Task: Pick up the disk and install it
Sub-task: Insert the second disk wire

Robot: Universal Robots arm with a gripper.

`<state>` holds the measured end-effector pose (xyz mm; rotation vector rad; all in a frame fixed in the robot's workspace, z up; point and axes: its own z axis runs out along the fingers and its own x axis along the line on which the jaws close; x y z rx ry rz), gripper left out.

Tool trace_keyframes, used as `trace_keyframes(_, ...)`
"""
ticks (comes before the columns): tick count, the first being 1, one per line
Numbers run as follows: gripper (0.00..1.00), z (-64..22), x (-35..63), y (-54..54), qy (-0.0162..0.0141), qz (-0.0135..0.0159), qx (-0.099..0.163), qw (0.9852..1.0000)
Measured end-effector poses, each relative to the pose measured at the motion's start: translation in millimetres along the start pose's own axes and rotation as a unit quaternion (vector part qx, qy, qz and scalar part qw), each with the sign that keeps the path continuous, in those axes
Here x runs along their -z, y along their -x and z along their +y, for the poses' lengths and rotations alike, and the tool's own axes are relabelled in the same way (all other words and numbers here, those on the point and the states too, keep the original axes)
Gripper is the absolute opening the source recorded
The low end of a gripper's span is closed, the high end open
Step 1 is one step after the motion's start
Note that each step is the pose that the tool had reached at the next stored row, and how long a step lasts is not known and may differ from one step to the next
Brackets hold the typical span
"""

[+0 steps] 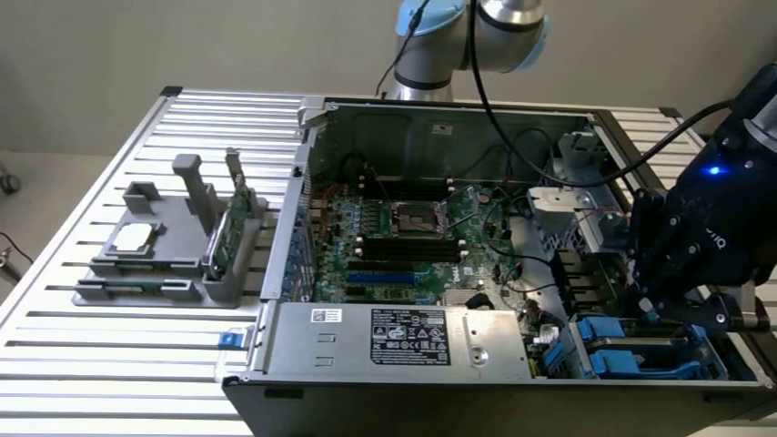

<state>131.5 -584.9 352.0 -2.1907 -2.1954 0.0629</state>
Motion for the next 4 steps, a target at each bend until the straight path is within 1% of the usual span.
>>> trace_keyframes(4, 0.11, 0.0, 0.0, 0.0, 0.0, 0.0, 0.0, 1.0)
